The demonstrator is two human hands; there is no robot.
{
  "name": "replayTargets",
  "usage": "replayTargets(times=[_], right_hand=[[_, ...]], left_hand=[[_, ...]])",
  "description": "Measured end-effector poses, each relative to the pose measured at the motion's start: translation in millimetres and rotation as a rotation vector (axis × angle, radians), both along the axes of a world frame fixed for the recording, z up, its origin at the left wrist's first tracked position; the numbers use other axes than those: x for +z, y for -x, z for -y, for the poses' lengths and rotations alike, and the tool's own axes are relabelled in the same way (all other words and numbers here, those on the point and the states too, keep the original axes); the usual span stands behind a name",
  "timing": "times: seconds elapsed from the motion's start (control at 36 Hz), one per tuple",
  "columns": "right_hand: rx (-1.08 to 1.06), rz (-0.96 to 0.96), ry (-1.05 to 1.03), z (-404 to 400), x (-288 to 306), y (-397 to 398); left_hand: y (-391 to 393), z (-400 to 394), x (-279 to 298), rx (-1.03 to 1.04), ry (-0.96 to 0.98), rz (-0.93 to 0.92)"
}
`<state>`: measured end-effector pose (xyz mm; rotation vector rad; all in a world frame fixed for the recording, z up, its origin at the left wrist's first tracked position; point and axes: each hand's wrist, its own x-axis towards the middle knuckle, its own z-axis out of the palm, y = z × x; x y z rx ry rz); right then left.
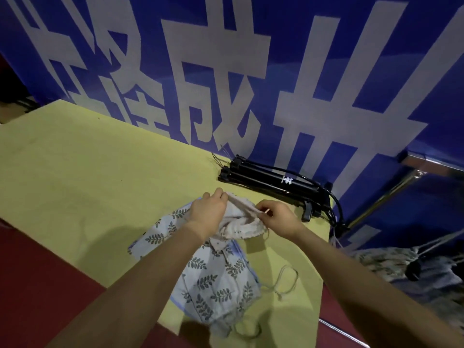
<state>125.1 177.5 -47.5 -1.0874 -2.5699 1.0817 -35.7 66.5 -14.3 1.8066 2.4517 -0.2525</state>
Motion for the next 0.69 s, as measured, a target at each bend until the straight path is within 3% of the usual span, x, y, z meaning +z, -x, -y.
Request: replayTargets(times=[0.06,0.14,0.31,0.47,0.69], right_hand=[[-0.011,-0.083,0.157,0,-3,2],[-0.209,-0.126,0.269,-5,-15,2],[-0.393,0.116,0.004,-26,-51,0],[-0.292,0.260,-0.022,-38,-75,5],[-0.235,0.267,-0.061,-40,-91,12]], left_hand=[[3,-4,-2,0.027,-0.037,-0.001],[7,-7,-11,-0.039,-0.116,0.034],[5,-17,-28,-0.060,-0.119,0.190],[-10,-33,-40,0.006,-0.136,0.221],[-13,-43,-47,0.066,-0.144,0.239]])
